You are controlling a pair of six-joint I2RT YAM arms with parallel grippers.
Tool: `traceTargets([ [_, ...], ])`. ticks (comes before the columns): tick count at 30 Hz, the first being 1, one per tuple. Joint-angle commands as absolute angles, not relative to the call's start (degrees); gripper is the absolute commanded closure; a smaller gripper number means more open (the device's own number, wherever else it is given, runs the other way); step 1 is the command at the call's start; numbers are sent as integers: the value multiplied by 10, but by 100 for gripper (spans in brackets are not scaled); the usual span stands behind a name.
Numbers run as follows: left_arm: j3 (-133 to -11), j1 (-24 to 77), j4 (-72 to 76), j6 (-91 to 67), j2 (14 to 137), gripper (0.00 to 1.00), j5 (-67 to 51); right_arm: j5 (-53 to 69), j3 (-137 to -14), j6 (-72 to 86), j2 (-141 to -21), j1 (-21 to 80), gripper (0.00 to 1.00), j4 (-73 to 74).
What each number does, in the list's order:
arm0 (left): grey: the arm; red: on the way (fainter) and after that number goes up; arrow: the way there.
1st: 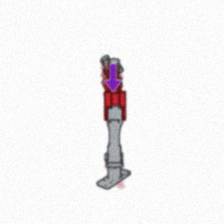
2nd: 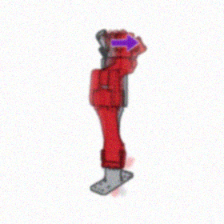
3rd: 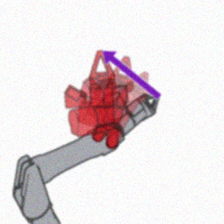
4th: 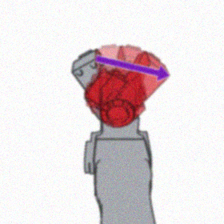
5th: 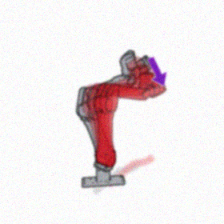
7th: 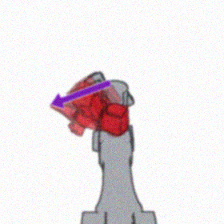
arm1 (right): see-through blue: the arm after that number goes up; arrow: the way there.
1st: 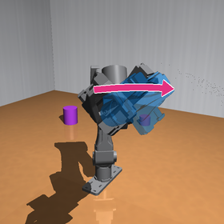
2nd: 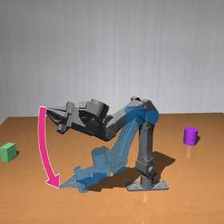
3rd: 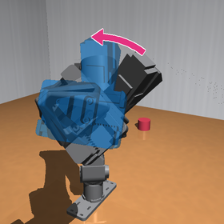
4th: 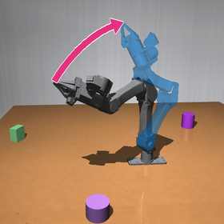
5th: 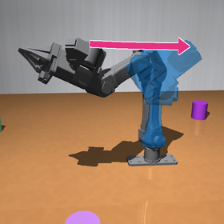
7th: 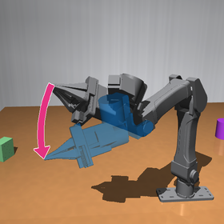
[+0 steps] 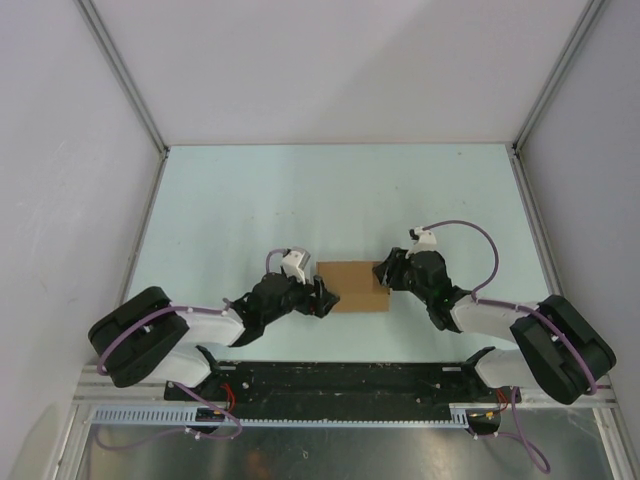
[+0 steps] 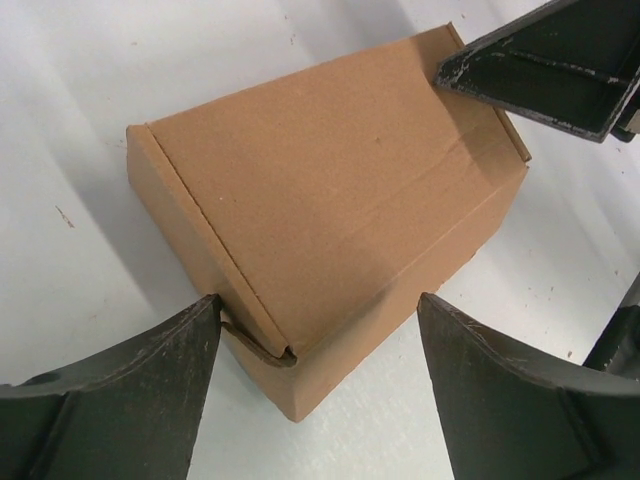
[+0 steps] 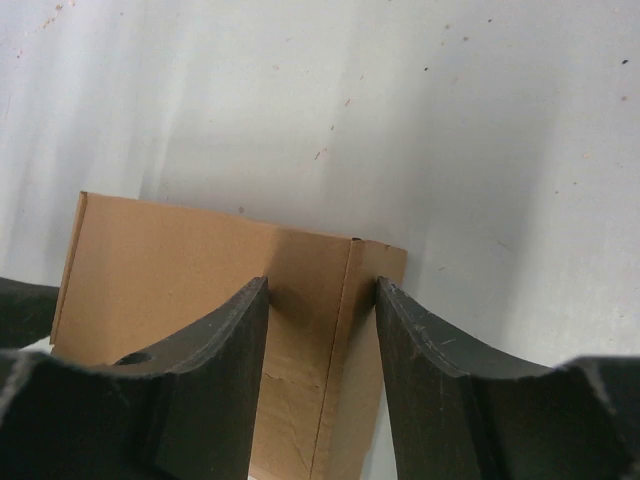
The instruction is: Fold the paper box
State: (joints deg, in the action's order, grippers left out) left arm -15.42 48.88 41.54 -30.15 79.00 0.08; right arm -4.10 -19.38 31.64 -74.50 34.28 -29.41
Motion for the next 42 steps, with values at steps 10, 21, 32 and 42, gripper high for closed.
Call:
traceTargets([
  [10,-132,490,389,-348,752,35,-58,-43,-214,310,-773,360,54,-318],
  [21,-103,491,383,-367,715,37,-70,-41,-218,292,-774,364,55,-317],
  [32,-74,506,383,-403,684,37,-66,-47,-224,267,-754,373,49,-310],
  [42,-18,512,371,-417,587,30,-27,-84,-229,271,-676,364,35,-262],
])
